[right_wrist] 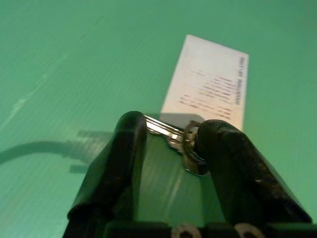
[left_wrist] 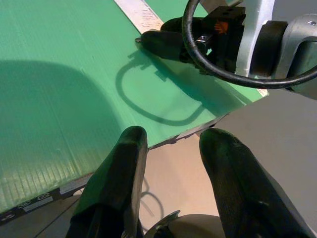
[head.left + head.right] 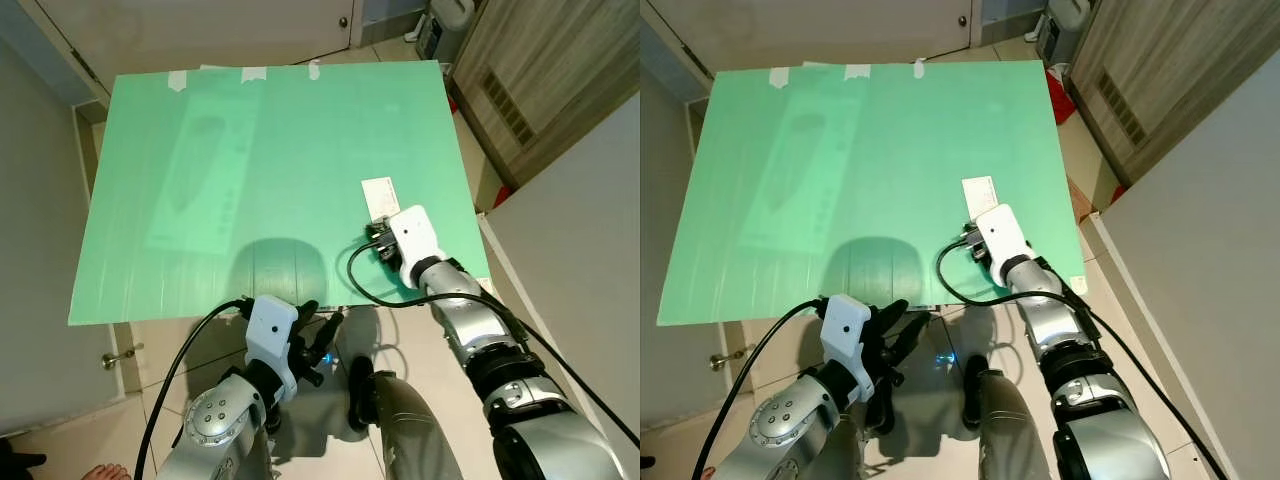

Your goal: Hang keys on a hook

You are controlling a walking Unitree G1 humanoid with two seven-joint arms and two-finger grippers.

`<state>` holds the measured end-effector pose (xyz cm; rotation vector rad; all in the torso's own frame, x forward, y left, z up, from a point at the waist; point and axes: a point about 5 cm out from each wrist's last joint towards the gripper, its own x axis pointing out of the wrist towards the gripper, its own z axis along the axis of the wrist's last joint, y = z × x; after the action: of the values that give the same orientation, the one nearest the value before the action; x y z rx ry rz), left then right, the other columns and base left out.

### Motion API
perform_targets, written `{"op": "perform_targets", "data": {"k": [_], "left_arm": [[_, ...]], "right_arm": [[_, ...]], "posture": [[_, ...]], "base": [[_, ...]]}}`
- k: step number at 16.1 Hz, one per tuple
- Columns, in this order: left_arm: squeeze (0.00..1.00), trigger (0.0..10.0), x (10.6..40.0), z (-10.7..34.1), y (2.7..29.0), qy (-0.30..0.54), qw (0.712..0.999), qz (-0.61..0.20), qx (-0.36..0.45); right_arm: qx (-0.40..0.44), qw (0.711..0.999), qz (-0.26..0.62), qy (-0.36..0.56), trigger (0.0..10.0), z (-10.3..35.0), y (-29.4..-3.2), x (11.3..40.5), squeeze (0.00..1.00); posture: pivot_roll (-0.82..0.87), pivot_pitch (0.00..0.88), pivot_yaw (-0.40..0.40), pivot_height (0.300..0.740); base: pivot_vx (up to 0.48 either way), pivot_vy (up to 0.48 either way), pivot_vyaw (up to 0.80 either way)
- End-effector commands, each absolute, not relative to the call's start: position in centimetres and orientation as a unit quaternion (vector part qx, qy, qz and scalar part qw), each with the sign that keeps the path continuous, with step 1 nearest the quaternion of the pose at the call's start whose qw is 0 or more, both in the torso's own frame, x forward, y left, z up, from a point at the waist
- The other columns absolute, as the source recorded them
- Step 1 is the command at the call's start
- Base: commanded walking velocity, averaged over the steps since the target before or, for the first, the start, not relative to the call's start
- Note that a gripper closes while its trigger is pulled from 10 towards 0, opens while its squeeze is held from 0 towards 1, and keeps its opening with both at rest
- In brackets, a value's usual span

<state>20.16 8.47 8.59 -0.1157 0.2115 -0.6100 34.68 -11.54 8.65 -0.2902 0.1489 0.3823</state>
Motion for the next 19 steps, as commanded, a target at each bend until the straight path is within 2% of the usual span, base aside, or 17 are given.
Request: {"op": "perform_targets", "data": {"k": [1, 2, 3, 4, 5, 8, 9, 10, 11, 12, 13, 19], "left_arm": [[0.0, 10.0, 19.5, 8.5, 8.3, 0.114, 0.945, -0.301, -0.062], [0.0, 10.0, 19.4, 8.4, 8.4, 0.114, 0.945, -0.301, -0.062], [0.0, 10.0, 19.4, 8.4, 8.4, 0.114, 0.945, -0.301, -0.062], [0.0, 10.0, 19.4, 8.4, 8.4, 0.114, 0.945, -0.301, -0.062], [0.0, 10.0, 19.4, 8.4, 8.3, 0.114, 0.945, -0.301, -0.062], [0.0, 10.0, 19.4, 8.5, 8.2, 0.113, 0.944, -0.303, -0.062], [0.0, 10.0, 19.4, 8.5, 8.2, 0.114, 0.944, -0.304, -0.061], [0.0, 10.0, 19.4, 8.5, 8.2, 0.113, 0.944, -0.304, -0.061], [0.0, 10.0, 19.4, 8.5, 8.2, 0.113, 0.944, -0.304, -0.06], [0.0, 10.0, 19.4, 8.5, 8.3, 0.112, 0.944, -0.303, -0.06], [0.0, 10.0, 19.4, 8.6, 8.3, 0.112, 0.944, -0.303, -0.06], [0.0, 10.0, 19.5, 8.6, 8.1, 0.11, 0.944, -0.304, -0.058]], "right_arm": [[-0.133, 0.972, 0.172, 0.088, 10.0, 7.8, -11.8, 34.4, 1.0], [-0.137, 0.974, 0.157, 0.091, 10.0, 7.8, -11.9, 34.5, 1.0], [-0.141, 0.974, 0.149, 0.092, 10.0, 7.8, -12.1, 34.6, 0.74], [-0.138, 0.976, 0.143, 0.09, 10.0, 7.9, -12.1, 34.7, 0.21], [-0.137, 0.977, 0.137, 0.09, 10.0, 8.0, -12.3, 34.9, 0.0], [-0.133, 0.978, 0.127, 0.099, 10.0, 7.9, -12.4, 35.0, 0.0], [-0.132, 0.973, 0.136, 0.132, 10.0, 6.8, -12.0, 34.6, 0.0], [-0.108, 0.973, 0.134, 0.152, 8.0, 6.3, -11.9, 34.4, 0.0], [-0.097, 0.973, 0.133, 0.159, 6.6, 6.1, -11.9, 34.3, 0.0], [-0.077, 0.974, 0.127, 0.169, 0.6, 5.9, -11.9, 34.2, 0.0], [-0.07, 0.975, 0.125, 0.172, 0.0, 5.9, -11.9, 34.2, 0.0], [-0.007, 0.976, 0.126, 0.177, 0.0, 6.1, -11.8, 34.3, 0.0]], "posture": [[0.12, 0.416, -0.018, 0.74], [0.12, 0.416, -0.018, 0.74], [0.12, 0.415, -0.019, 0.74], [0.12, 0.414, -0.019, 0.74], [0.12, 0.414, -0.019, 0.74], [0.12, 0.416, -0.021, 0.74], [0.12, 0.415, -0.021, 0.74], [0.12, 0.413, -0.023, 0.74], [0.12, 0.413, -0.023, 0.74], [0.12, 0.41, -0.025, 0.74], [0.12, 0.41, -0.025, 0.74], [0.12, 0.406, -0.028, 0.74]], "base": [[0.0, 0.0, 0.0], [0.0, 0.0, 0.0], [0.0, 0.0, 0.0], [0.0, 0.0, 0.0], [0.0, 0.0, 0.0], [0.0, 0.0, 0.0], [0.0, 0.0, 0.0], [0.0, 0.0, 0.0], [0.0, 0.0, 0.0], [0.0, 0.0, 0.0], [0.0, 0.0, 0.0], [0.0, 0.0, 0.0]]}}
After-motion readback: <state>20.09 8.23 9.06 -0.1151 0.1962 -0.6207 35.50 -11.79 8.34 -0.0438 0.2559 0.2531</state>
